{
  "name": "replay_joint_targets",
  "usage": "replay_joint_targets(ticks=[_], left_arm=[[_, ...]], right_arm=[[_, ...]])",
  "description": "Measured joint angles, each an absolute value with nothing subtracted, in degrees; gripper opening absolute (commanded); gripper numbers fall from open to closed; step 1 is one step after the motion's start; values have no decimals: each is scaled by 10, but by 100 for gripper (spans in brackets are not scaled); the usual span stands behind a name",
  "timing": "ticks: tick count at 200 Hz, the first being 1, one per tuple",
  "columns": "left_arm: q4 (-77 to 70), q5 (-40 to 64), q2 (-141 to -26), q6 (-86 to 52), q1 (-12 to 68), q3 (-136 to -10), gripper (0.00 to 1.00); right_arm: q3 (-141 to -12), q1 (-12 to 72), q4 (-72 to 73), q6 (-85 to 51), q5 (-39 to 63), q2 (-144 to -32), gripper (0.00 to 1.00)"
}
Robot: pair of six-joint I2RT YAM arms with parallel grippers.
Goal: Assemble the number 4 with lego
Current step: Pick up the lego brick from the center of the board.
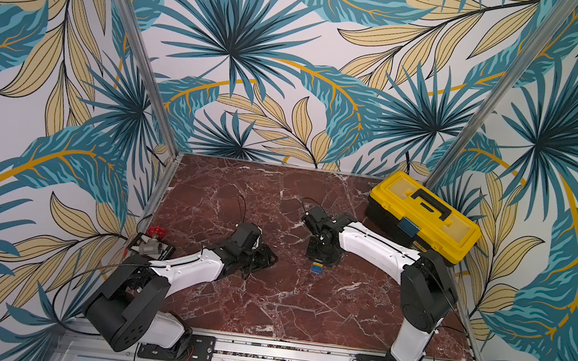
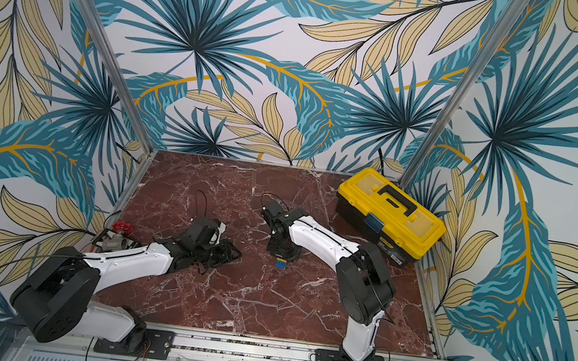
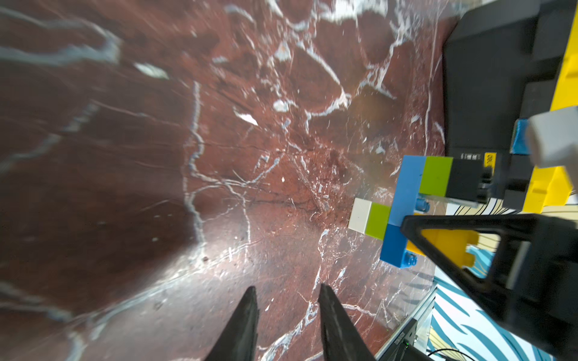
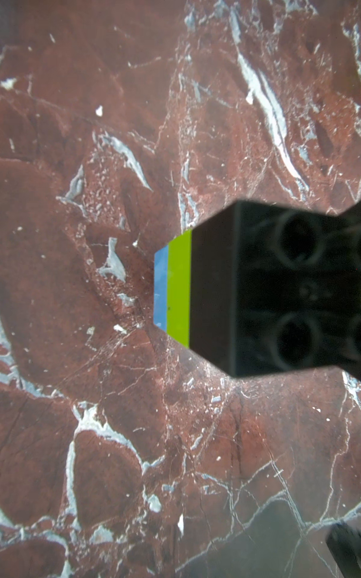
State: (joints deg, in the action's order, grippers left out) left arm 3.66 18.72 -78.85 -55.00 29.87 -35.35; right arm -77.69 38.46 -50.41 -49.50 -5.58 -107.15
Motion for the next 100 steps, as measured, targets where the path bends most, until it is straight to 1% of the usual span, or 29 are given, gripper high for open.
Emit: replay_joint_targets(ticks=[46, 78, 100], left_arm=[[88, 178, -726, -531, 277, -355, 36], [105, 173, -717, -525, 276, -356, 36], [124, 170, -708, -520, 276, -358, 41]], right_arm=[[-754, 386, -486, -483, -64, -1054, 2], [-750, 386, -483, -462, -66, -1050, 2], [-742, 386, -481, -436, -68, -1034, 2]])
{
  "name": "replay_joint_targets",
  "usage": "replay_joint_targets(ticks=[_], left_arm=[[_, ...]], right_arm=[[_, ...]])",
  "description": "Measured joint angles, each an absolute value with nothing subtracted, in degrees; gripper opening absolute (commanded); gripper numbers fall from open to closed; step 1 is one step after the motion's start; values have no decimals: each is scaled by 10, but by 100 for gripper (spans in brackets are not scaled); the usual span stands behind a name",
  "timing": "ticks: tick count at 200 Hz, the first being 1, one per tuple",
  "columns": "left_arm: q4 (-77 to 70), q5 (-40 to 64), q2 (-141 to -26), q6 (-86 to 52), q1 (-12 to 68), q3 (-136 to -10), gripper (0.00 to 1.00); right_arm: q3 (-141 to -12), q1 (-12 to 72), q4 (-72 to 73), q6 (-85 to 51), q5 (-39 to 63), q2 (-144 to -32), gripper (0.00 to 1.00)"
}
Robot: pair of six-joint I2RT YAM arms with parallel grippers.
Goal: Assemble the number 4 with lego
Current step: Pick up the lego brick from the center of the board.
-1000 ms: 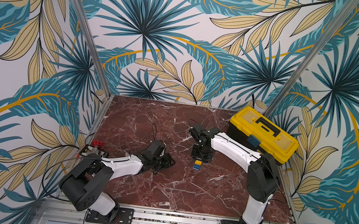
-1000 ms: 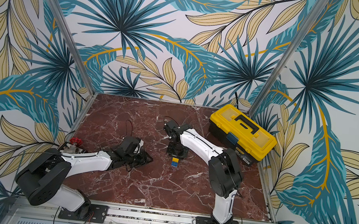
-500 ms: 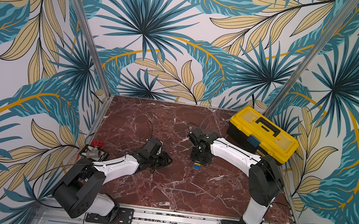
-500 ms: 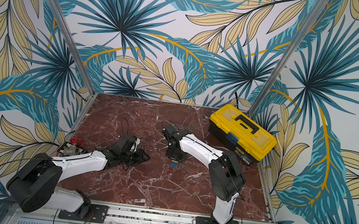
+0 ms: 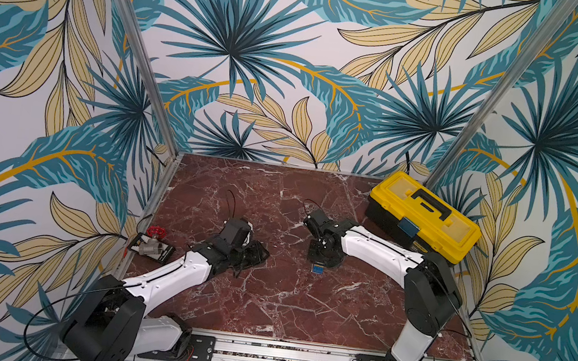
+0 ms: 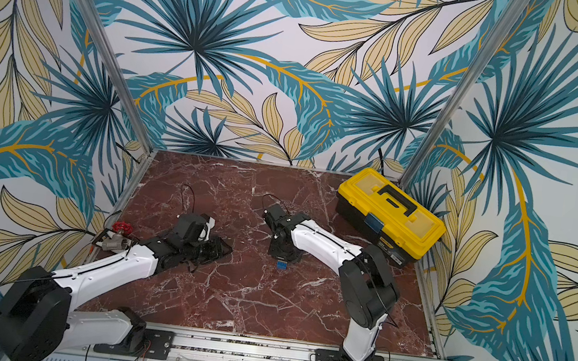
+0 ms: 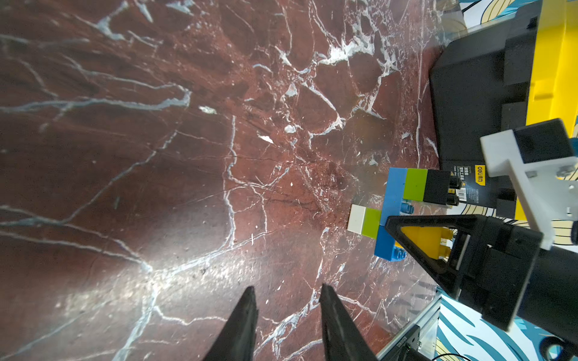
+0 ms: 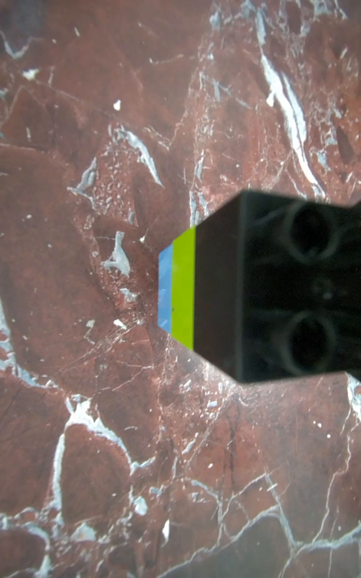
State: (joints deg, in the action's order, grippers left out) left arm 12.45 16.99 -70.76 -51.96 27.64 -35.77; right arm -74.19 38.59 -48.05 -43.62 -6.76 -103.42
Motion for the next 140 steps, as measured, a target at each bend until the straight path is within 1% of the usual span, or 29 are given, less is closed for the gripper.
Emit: replay_joint_targets(ticks=[22, 48, 70, 98, 119, 140], left_arm=[[154, 164, -686, -514, 275, -366, 47], [189, 153, -656, -507, 274, -389, 49], [212, 142, -632, -504, 272, -408, 50], [229, 126, -609, -503, 269, -415, 50], [240, 119, -608, -503, 265, -415, 50], [250, 118, -614, -503, 261, -415, 50]], right_arm=[[-740, 384, -500, -396, -66, -1027, 3], [-739, 377, -524, -331, -22, -1015, 5], [-737, 371, -522, -277, 58, -994, 7], [-735, 364, -505, -220, 189, -980, 9], [-734, 362, -490, -188, 276, -994, 11], [-734, 357, -477, -168, 337, -1024, 13]])
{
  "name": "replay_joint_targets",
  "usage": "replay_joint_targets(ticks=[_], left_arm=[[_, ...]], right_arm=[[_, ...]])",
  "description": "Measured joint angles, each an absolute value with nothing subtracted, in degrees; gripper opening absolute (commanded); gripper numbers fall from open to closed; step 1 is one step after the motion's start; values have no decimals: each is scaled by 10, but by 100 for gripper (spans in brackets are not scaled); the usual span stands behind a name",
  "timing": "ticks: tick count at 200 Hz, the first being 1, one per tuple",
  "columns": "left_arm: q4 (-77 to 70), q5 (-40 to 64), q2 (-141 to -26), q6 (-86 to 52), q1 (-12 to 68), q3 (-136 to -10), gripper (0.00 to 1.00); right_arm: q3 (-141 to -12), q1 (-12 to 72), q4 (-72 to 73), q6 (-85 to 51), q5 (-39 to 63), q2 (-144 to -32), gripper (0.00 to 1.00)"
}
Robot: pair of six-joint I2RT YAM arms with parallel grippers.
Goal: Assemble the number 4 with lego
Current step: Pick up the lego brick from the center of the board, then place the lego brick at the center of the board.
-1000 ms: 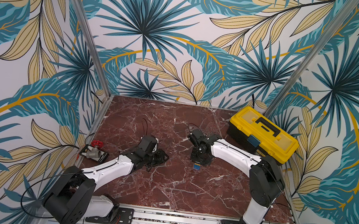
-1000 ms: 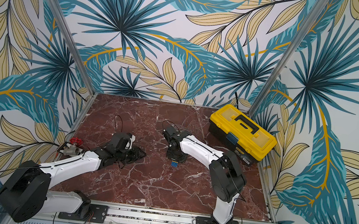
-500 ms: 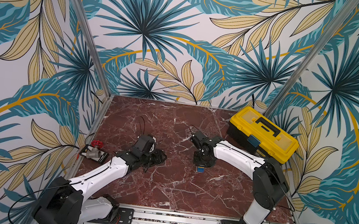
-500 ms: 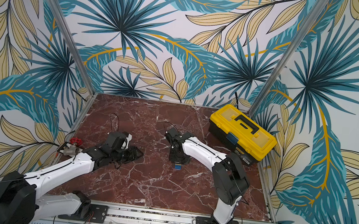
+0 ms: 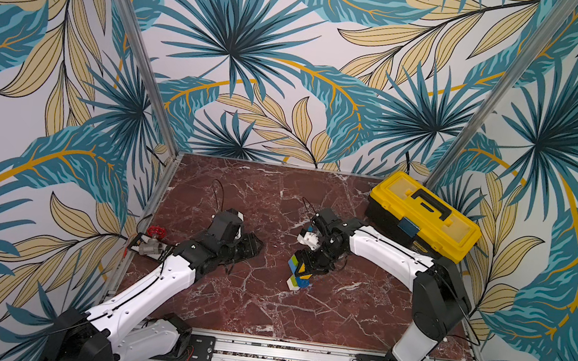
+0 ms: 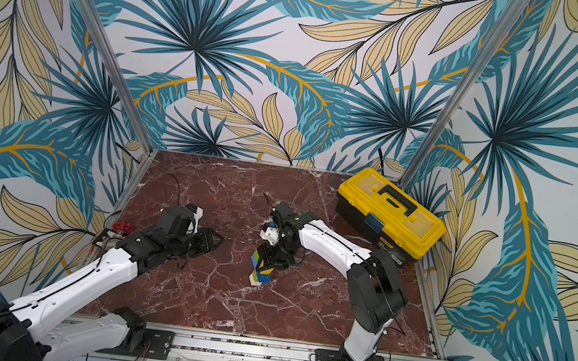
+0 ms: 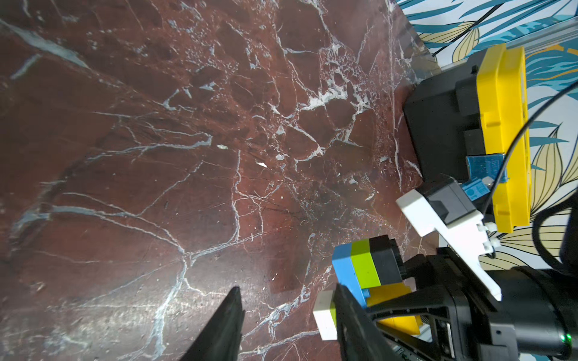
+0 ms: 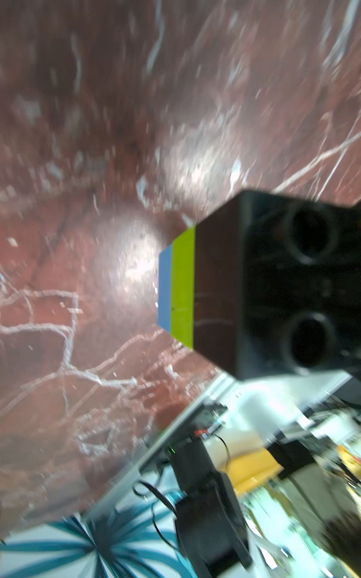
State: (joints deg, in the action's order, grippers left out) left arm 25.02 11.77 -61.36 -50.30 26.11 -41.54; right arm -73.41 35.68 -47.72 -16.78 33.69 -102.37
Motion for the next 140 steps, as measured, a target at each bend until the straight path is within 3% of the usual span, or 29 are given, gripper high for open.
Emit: replay_joint_targets(ticks=[75, 104, 140], left_arm=[[265, 145, -679, -503, 256, -435, 49], [266, 155, -693, -503, 255, -458, 49], [269, 160, -701, -503, 255, -469, 49]], right_arm=[[-799, 326, -451, -147, 424, -1136, 26], [-818, 317, -446, -145, 432, -1152, 36], [-818, 306, -442, -146, 433, -1166, 36]])
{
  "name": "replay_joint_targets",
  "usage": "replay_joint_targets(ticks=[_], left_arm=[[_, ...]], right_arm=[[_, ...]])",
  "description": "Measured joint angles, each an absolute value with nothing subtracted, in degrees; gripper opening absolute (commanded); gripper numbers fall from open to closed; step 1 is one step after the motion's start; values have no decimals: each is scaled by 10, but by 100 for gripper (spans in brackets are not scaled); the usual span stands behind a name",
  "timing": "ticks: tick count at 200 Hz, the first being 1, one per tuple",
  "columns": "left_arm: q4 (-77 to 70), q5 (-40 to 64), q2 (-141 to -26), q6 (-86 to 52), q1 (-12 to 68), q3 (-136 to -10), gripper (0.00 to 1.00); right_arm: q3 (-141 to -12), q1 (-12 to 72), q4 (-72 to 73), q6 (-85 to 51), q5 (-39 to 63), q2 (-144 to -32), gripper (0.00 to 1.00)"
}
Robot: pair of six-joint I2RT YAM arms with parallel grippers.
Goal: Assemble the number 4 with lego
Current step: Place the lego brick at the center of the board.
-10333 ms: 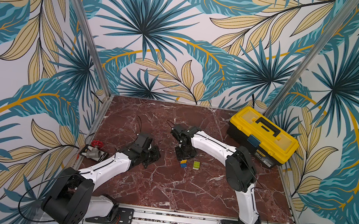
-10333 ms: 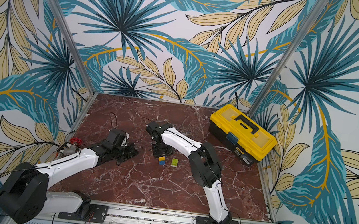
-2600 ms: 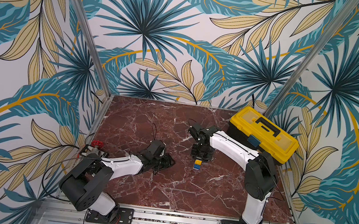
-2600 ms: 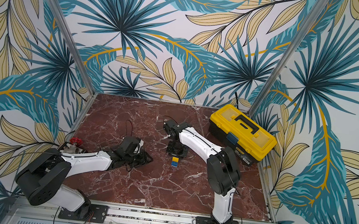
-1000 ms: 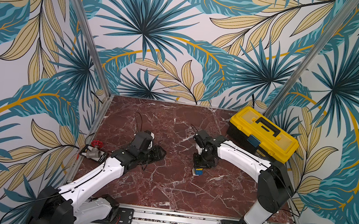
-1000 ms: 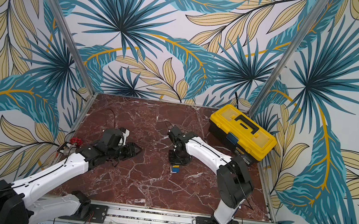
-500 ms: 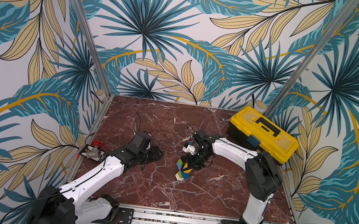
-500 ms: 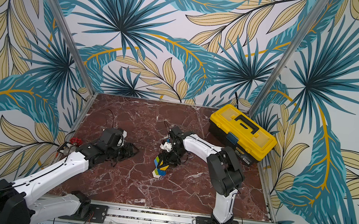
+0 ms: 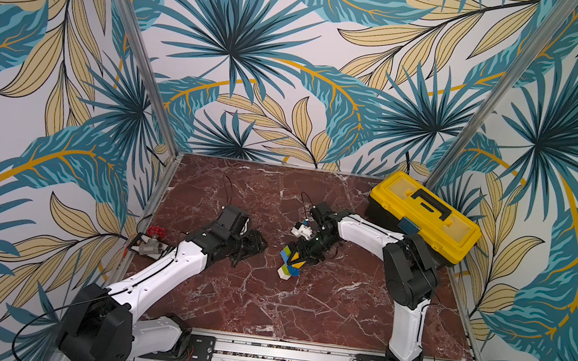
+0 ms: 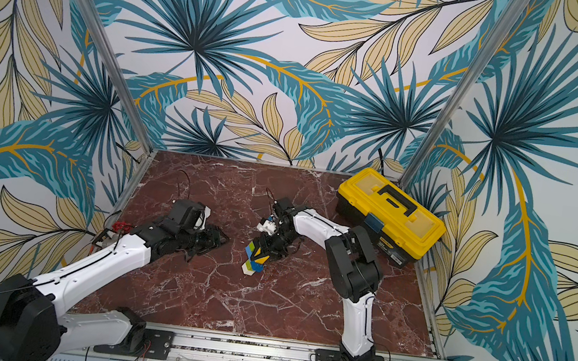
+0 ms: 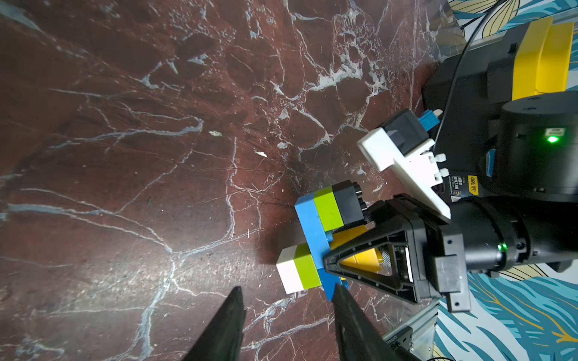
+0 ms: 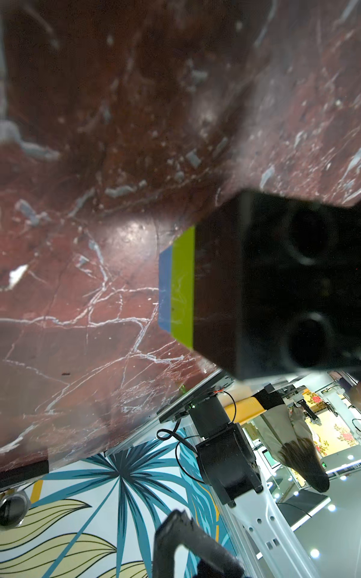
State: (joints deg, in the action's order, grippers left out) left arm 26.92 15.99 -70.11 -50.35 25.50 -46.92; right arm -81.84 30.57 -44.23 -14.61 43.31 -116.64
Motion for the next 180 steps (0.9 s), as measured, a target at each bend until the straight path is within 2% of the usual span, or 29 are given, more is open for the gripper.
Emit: replay_joint_targets(ticks=[34, 70, 128, 180], left_arm=[[269, 164, -710, -503, 255, -472, 48], [268, 173, -710, -507, 255, -472, 48], [267, 181, -710, -509, 255, -472, 48], [240, 196, -738, -510, 255, -472, 48]], right_arm=[[-813, 302, -424, -152, 434, -1166, 38], [-792, 299, -397, -171, 433, -1166, 49], [-765, 293, -369, -195, 429, -1164, 58], [-722, 286, -369, -214, 345, -1092, 77]])
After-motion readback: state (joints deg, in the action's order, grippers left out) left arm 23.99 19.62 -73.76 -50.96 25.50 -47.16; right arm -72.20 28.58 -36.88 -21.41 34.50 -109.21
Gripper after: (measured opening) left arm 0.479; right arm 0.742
